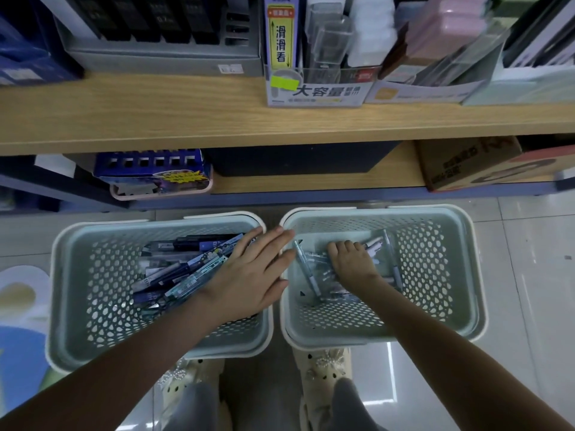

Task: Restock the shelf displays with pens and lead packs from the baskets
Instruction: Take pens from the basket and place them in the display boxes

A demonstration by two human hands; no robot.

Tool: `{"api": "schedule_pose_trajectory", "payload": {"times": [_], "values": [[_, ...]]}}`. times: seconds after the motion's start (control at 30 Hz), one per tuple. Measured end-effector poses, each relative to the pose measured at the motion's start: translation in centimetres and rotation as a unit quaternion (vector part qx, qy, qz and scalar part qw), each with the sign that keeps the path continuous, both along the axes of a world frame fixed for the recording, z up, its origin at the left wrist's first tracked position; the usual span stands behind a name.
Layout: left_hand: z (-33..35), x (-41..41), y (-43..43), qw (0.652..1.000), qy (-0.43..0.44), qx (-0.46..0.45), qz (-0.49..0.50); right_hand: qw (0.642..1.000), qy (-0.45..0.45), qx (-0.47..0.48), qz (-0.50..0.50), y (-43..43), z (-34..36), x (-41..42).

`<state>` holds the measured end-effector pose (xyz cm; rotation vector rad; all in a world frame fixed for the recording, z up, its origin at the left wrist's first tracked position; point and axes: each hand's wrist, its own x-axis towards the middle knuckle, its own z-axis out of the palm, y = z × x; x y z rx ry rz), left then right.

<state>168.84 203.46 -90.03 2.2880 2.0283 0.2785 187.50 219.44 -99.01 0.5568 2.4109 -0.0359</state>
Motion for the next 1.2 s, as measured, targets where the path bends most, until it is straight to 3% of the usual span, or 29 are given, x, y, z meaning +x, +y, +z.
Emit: {"api": "schedule_pose_trajectory", "payload": {"times": [0.3, 0.53, 0.73, 0.87, 0.97, 1.07, 1.2], "values": [[0.0, -0.1, -0.1, 1.0, -0.007, -0.004, -0.003, 0.995, 0.062, -0.045, -0.057, 1.2, 0.8, 0.9], [-0.1, -0.1, -0.1, 1.0, -0.001, 0.001, -0.003, 0.982, 0.187, -0.026, 0.007, 1.3, 1.7, 2.3], [-0.2, -0.1, -0.2, 1.0, -0.021, 0.003, 0.005, 0.967, 0.252, -0.04, -0.004, 1.1, 2.9, 2.3], [0.4, 0.1, -0.5, 0.997, -0.066, -0.029, 0.026, 0.947, 0.312, -0.063, -0.052, 0.6, 5.6, 2.5], [2.1, 0.6, -0.2, 0.978, -0.183, -0.066, 0.08, 0.933, 0.328, -0.122, -0.088, 0.0, 9.2, 2.7], [4.4, 1.4, 0.5, 0.927, -0.338, -0.099, 0.129, 0.885, 0.334, -0.241, -0.22, -0.6, 14.4, 2.0], [7.7, 2.6, 2.3, 0.827, -0.523, -0.144, 0.148, 0.724, 0.417, -0.39, -0.388, -1.4, 21.8, -0.5]]}}
